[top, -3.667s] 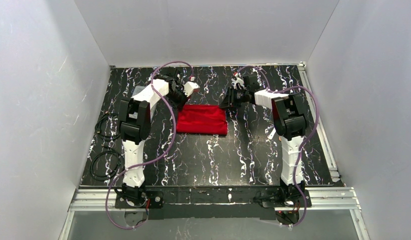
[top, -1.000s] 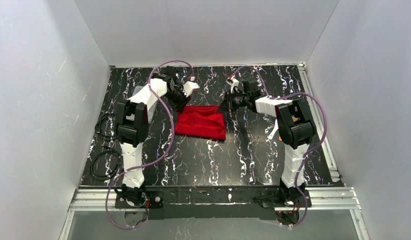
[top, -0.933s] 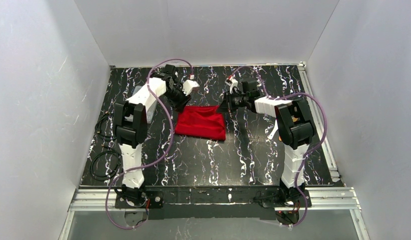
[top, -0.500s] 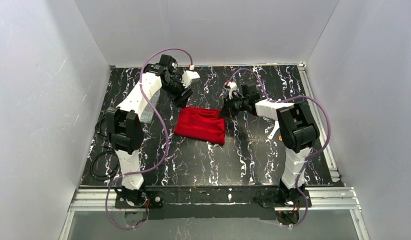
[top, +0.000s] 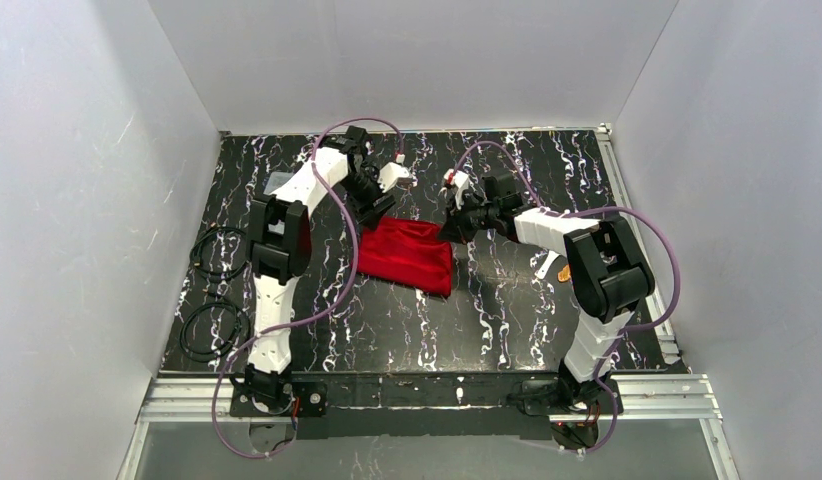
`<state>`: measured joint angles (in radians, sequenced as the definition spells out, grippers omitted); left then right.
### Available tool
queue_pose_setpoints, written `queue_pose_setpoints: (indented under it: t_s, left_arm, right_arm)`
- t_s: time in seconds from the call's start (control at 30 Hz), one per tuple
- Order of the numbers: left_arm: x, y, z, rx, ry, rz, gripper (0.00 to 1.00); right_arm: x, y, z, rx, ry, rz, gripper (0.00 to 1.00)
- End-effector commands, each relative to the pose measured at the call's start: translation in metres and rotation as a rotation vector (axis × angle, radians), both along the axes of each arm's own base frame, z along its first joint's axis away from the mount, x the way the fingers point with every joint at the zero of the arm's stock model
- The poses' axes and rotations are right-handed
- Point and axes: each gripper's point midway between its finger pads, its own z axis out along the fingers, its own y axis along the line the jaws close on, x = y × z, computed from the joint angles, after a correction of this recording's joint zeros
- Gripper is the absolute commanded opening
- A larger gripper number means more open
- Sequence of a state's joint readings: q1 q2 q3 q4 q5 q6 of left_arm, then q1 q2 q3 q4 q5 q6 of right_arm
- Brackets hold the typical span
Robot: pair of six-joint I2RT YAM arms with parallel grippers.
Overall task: Fold the napkin into a case and place the utensils inside
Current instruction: Move the 2/3-rectangle-folded napkin to the center of the board.
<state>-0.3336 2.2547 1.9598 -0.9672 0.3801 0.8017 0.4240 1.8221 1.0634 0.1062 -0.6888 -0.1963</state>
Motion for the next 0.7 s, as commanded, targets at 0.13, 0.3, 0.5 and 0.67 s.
queue_pose_setpoints:
  t_s: [0.13, 0.3, 0.5, 0.67]
  left_arm:
    - [0.014, 0.0, 0.005, -0.011, -0.064, -0.052, 0.61]
    - [0.01, -0.009, 0.004, -0.07, -0.05, -0.092, 0.62]
    - [0.008, -0.008, -0.011, -0.05, -0.001, -0.12, 0.56]
    - [0.015, -0.012, -0.012, -0.069, -0.029, -0.102, 0.59]
  right_arm:
    - [-0.002, 0.007, 0.008, 0.017, -0.052, 0.059, 0.01]
    - [-0.004, 0.007, 0.002, 0.008, -0.045, 0.07, 0.01]
    - [-0.007, 0.007, -0.002, -0.003, -0.051, 0.092, 0.01]
    - [-0.01, 0.008, -0.004, -0.031, -0.068, 0.117, 0.01]
